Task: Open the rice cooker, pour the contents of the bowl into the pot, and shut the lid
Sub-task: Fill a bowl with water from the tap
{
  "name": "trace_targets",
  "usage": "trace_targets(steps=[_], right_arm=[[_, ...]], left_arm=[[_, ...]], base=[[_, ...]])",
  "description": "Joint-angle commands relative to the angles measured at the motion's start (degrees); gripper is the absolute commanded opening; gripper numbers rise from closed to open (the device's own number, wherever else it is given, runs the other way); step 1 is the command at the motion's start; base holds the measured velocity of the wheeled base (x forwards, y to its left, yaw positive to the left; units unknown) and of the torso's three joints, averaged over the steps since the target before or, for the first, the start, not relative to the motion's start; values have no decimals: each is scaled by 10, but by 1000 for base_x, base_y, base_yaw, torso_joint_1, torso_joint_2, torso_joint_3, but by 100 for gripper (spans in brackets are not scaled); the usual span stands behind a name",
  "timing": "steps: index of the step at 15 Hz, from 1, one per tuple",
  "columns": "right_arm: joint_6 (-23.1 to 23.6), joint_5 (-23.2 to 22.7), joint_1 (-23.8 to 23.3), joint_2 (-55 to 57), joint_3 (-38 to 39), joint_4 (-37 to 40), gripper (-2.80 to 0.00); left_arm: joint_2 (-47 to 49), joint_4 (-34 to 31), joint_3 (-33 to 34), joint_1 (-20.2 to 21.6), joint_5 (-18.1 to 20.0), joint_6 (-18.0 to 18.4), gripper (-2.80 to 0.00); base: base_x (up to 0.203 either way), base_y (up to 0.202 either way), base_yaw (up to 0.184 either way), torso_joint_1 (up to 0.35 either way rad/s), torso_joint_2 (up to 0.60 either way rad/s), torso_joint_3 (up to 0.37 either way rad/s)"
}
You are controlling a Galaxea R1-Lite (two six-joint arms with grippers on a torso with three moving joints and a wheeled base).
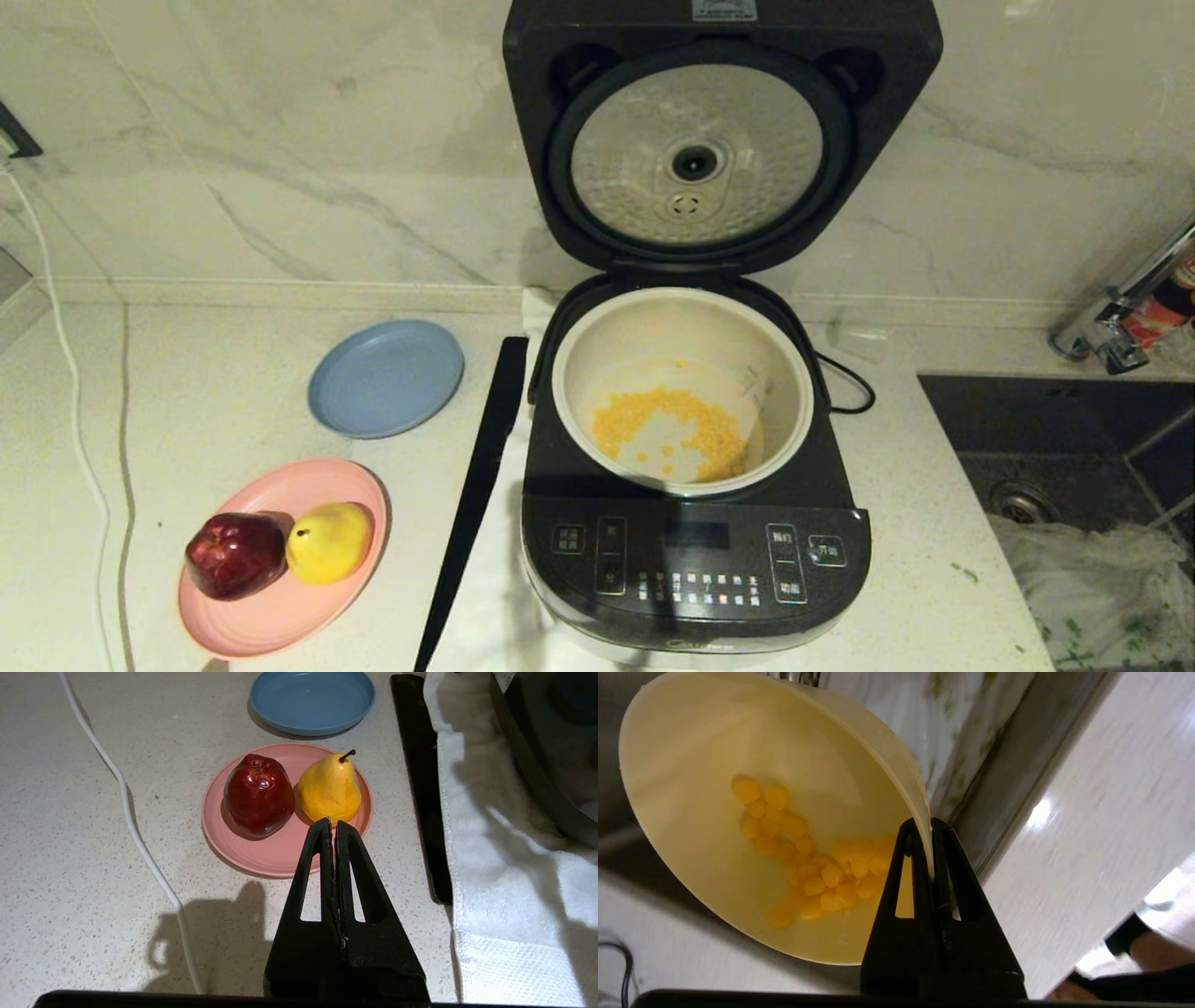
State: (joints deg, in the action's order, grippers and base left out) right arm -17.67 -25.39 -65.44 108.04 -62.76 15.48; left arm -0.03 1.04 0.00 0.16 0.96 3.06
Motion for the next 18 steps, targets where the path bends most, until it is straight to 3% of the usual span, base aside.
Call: trace_targets(steps=[1,9,18], right_arm=[[16,-29,-27,65,-19,-27,-280],[2,-38,-15,124,-83,-59,-280],[-83,-45,38,157,-184,-56,-280]], left_arm=[[0,0,4,0,0,0,-280],[0,0,4,0,0,0,-280],[0,0,4,0,-1,0,-280]], base=[[0,0,0,0,0,0],[0,0,0,0,0,0],[0,0,0,0,0,0]])
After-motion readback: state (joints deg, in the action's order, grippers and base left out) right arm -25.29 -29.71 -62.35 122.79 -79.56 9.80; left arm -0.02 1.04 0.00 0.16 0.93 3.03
